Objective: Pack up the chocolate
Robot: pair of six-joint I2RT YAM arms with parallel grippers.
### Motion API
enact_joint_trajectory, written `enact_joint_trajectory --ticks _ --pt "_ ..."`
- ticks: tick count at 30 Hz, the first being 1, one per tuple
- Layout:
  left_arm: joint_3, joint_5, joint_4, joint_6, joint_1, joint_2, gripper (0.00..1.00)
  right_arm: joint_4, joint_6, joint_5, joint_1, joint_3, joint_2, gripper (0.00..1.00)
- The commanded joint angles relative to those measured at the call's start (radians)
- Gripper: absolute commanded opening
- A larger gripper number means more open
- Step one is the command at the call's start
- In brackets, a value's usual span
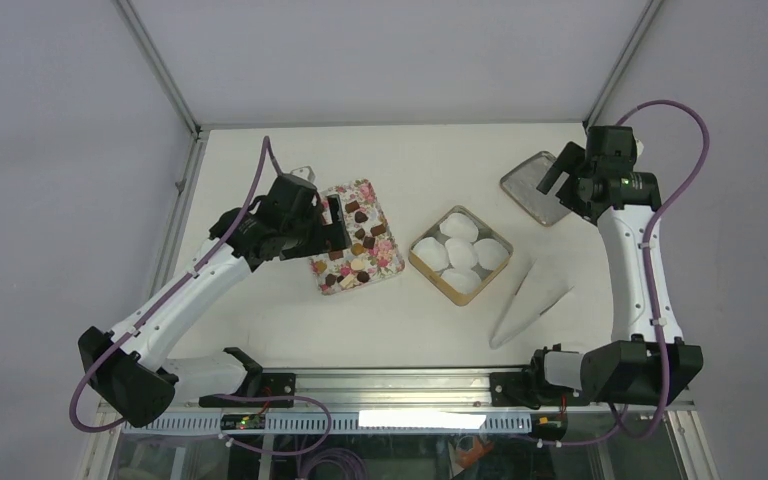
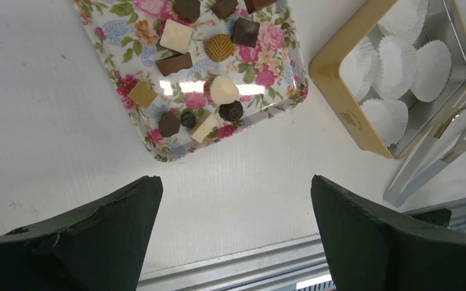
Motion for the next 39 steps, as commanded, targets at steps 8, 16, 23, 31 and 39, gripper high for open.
enact_joint_trajectory --ticks 8,16,23,31,39 --pt "0.089 -0.125 0.088 0.071 -0.006 0.008 0.99 0.023 -0.04 0.196 -0.002 -0.029 -0.09 0.99" --pt "0.035 -0.115 0.181 0.151 -0.006 0.006 0.99 -0.089 0.088 0.003 -0.002 -0.168 -0.171 0.98" --pt "-0.006 -0.027 0.256 0.15 -0.006 0.036 0.99 -0.163 0.225 -0.143 0.019 -0.51 -0.361 0.95" --pt "-0.008 0.023 0.28 0.12 -0.006 0.086 0.99 -0.145 0.325 -0.209 0.058 -0.653 -0.419 0.93" --pt "-0.026 0.051 0.281 0.119 -0.006 0.085 0.99 -0.134 0.546 0.044 0.357 -0.685 -0.287 0.97"
